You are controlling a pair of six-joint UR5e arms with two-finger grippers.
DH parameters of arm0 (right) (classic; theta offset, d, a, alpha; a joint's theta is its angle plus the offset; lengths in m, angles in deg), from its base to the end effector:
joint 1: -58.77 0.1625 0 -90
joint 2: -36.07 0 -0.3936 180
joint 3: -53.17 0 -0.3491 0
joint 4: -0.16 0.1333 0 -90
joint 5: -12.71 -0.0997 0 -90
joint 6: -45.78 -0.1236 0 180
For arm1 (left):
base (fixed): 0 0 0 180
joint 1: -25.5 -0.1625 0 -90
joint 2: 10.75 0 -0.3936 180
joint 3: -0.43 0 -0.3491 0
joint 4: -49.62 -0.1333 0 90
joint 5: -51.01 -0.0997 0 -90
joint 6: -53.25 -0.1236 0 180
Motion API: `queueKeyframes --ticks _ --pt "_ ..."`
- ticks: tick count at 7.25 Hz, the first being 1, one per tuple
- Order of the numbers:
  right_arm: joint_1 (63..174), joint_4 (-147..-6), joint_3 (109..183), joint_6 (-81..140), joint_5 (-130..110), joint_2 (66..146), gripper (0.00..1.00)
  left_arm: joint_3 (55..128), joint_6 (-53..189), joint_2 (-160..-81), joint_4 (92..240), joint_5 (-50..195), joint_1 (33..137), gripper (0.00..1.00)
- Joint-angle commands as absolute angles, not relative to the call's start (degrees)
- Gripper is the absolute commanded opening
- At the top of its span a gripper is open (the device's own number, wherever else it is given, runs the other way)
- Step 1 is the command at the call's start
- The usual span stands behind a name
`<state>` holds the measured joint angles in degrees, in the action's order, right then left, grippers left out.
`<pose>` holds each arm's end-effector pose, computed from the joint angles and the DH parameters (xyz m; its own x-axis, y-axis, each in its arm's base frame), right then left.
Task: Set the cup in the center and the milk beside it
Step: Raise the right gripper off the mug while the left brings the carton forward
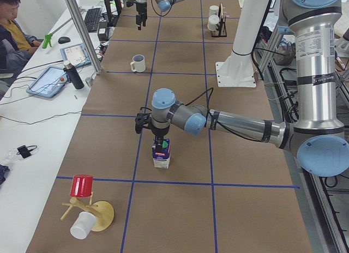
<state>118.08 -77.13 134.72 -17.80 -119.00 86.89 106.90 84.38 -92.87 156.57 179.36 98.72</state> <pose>-0.3055 -0.6148 0.2877 0.5136 0.2146 0.8307 -0.2009 0.9714 -0.1267 0.0679 -0.4213 0.5447 0.7113 -0.0336 -0.7021 0.1253 0.9889 0.0796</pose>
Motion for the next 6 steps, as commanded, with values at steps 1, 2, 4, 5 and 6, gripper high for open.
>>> queueKeyframes --ticks 1,2,4,5,6 --pt "117.22 -76.84 134.74 -17.5 -118.43 87.66 1.0 104.85 84.71 -93.1 156.76 178.54 95.58 0.98" --pt "116.78 -75.53 134.47 -17.5 -117.81 88.27 1.0 104.06 84.89 -93.1 156.67 178.54 94.94 0.92" --pt "116.42 -74.29 134.38 -17.33 -117.63 88.89 1.0 103.97 84.98 -93.28 156.32 178.54 94.58 0.02" --pt "116.51 -74.2 134.38 -17.33 -117.63 88.89 1.0 103.88 84.98 -93.54 156.32 178.54 94.58 0.0" --pt "116.6 -74.2 134.47 -17.33 -117.63 88.98 1.0 104.57 85.24 -95.89 155.63 179.24 94.67 0.0"
